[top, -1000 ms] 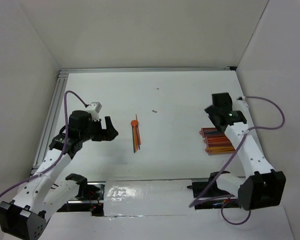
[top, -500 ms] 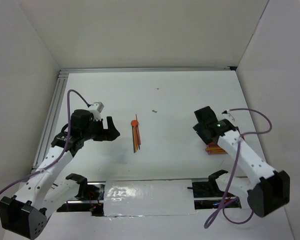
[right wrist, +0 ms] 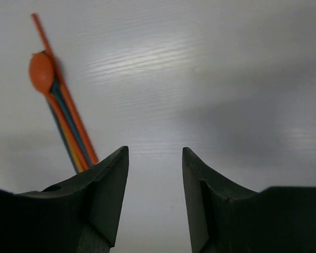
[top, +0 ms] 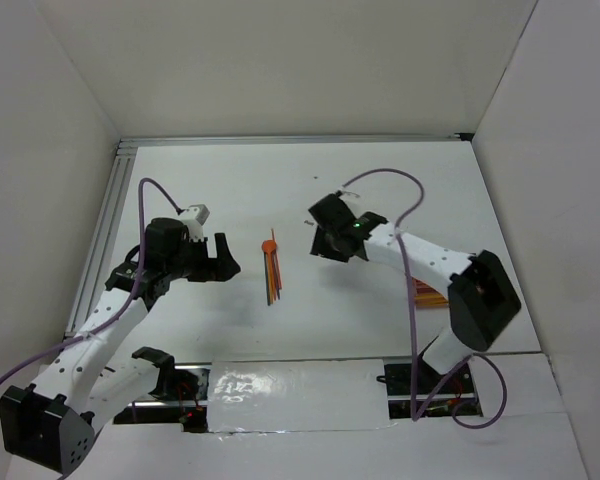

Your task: Sort the eating utensils into containers

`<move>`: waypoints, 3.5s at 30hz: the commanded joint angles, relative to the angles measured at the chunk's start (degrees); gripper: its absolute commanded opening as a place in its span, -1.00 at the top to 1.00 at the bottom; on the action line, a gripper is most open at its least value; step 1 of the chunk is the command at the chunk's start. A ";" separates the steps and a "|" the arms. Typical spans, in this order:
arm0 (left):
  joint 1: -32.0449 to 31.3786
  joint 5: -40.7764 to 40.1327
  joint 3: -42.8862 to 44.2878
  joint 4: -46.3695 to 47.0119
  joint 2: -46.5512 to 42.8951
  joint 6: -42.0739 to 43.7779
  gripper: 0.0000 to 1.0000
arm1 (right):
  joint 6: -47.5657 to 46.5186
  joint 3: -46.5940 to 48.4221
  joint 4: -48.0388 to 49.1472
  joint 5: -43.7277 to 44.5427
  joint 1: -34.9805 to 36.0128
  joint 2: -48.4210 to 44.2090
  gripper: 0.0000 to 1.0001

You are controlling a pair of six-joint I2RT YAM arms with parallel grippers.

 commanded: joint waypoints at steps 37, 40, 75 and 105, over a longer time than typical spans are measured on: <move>-0.16 -5.20 1.33 0.75 -2.81 0.89 -1.00 | -16.45 29.31 2.78 -0.41 11.68 30.01 1.00; -0.25 -5.28 1.33 0.83 -2.64 0.89 -0.99 | -13.55 28.53 1.55 -2.07 8.79 24.84 1.00; -0.16 -3.70 1.42 1.36 -2.37 1.07 -0.99 | 7.02 -15.95 -1.19 -0.59 -60.30 -15.18 1.00; -0.07 -2.30 1.42 1.89 -1.67 0.98 -1.00 | 4.75 -11.74 0.40 -0.66 -59.86 -14.47 -0.05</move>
